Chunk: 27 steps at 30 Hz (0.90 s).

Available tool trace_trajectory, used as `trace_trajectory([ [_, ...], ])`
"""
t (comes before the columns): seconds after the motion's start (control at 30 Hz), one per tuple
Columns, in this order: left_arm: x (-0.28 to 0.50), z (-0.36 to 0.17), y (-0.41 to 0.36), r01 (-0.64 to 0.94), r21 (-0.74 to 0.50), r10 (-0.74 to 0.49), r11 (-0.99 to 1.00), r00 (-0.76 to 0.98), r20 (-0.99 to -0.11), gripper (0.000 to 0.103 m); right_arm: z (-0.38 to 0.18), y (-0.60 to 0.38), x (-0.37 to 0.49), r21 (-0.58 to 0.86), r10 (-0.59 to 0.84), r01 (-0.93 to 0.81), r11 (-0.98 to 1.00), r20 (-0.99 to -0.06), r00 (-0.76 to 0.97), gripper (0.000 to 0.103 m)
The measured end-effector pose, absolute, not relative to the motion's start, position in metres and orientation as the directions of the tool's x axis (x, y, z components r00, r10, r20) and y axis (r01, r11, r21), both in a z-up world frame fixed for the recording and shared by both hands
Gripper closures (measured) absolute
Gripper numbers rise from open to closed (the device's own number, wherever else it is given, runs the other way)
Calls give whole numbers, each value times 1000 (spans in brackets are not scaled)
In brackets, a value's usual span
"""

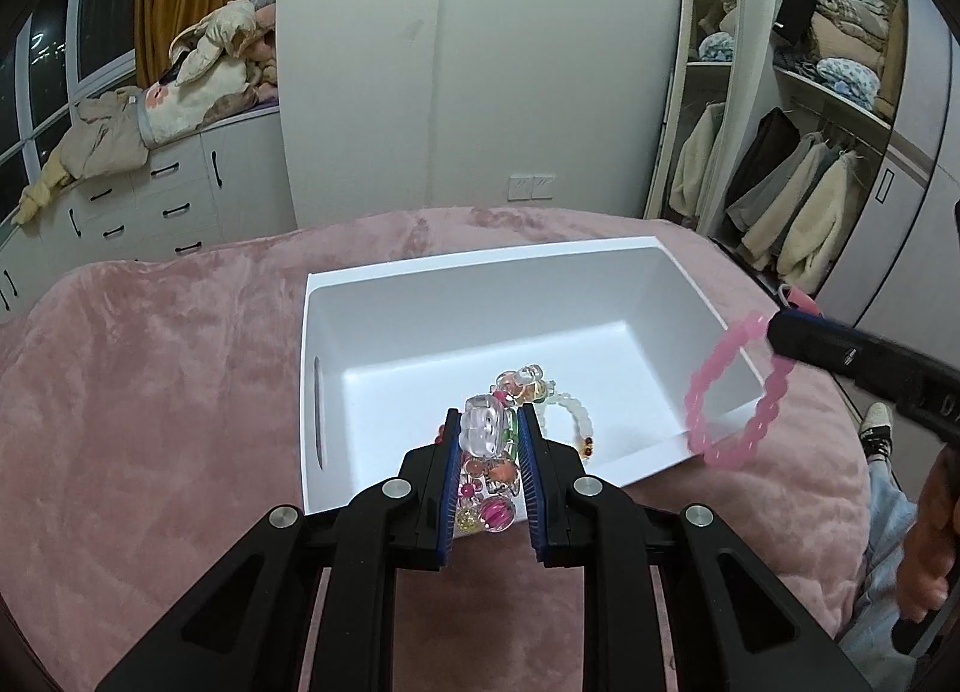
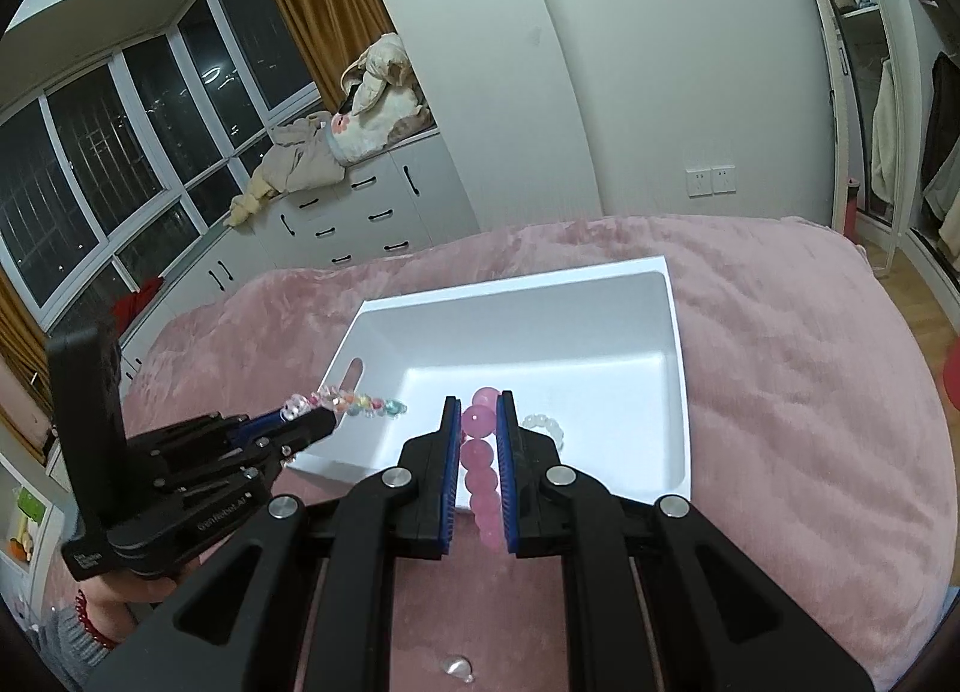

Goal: Organize jewelry
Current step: 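Carry both bracelets into the white bin and open both tools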

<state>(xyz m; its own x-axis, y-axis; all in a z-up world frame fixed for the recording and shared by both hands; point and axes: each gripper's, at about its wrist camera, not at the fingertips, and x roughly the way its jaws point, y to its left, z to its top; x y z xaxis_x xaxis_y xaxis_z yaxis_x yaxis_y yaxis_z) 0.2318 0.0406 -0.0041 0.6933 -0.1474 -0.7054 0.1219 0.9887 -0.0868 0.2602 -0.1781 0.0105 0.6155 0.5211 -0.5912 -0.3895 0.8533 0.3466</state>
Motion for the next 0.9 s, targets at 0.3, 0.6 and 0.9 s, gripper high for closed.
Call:
trace_trajectory([
  [0.3, 253, -24, 45, 102, -73, -123, 992, 667, -735, 80, -7, -172, 288, 336, 498, -368, 867, -624, 603, 91],
  [0.6, 275, -43, 54, 76, -72, -104, 994, 641, -761, 80, -39, -169, 312, 344, 480, -337, 877, -667, 570, 91],
  [0.9, 296, -64, 60, 52, -80, -95, 995, 600, -795, 80, -58, -165, 326, 336, 459, -314, 888, -696, 552, 91],
])
